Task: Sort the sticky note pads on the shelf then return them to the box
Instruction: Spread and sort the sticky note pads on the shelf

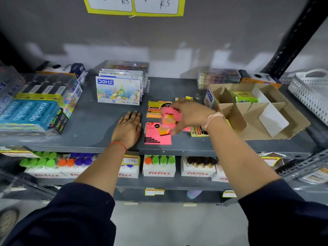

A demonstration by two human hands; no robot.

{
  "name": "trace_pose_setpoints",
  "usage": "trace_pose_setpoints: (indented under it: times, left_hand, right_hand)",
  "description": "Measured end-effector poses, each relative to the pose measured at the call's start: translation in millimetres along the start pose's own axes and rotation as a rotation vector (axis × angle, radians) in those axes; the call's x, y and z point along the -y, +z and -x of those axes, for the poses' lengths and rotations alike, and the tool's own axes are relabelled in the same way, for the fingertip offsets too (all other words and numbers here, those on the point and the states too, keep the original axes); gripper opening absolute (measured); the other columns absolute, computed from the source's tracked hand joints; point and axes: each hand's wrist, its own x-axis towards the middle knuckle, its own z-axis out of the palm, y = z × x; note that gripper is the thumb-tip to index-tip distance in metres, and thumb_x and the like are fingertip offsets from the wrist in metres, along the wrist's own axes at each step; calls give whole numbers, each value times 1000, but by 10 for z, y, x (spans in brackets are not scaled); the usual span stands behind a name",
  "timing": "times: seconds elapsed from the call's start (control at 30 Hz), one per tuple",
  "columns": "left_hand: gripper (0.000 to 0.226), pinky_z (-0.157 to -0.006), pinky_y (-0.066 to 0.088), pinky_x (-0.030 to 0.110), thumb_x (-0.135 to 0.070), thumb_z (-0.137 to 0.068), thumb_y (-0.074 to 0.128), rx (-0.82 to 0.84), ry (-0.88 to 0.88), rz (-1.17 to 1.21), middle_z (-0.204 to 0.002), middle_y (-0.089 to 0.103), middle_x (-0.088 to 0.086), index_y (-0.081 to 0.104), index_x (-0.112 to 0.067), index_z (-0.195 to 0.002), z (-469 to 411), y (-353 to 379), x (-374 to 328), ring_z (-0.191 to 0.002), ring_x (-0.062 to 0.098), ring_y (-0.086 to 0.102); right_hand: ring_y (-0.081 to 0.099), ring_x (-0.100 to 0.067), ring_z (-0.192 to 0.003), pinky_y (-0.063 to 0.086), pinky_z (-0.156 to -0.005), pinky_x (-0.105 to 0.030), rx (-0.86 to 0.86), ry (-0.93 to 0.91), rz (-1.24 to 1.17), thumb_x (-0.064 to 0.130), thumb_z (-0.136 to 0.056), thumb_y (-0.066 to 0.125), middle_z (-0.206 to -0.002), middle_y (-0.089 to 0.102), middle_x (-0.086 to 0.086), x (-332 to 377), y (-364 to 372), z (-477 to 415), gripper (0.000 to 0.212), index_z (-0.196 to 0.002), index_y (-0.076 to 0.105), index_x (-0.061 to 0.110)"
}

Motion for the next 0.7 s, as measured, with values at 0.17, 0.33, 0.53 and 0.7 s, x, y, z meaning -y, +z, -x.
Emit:
trace_pose_setpoints:
  times: [0.17,0.33,0.53,0.7]
  left_hand:
    - [48,-119,10,37,-22,-98,26,15,-4,16,-157,17,3,19,-12,-145,-5,-3,7,-146,22,10]
    - [48,-119,10,38,-22,-98,27,1,0,33,-157,18,2,20,-13,-144,-16,10,23,-146,22,11]
    - [48,-120,10,37,-23,-98,25,0,10,11,-157,18,2,19,-14,-145,-19,28,34,-146,21,11]
    - [49,-121,8,37,-23,-98,22,22,-4,-4,-158,14,0,15,-14,-146,-15,26,27,-147,19,7]
  right_hand:
    - [45,-28,-126,42,-105,-40,81,-34,53,46,-63,80,-138,46,-13,325,339,-183,90,-135,44,5]
    - [44,-28,-127,44,-104,-42,47,-21,53,45,-62,81,-138,45,-12,390,492,-214,92,-137,42,7]
    - [21,-26,-145,17,-118,-42,-4,116,200,43,-65,79,-158,17,-9,-44,150,19,106,-147,22,9]
    - [51,-33,-125,45,-101,-40,245,330,316,29,-66,82,-146,44,-10,-423,231,27,95,-142,30,7]
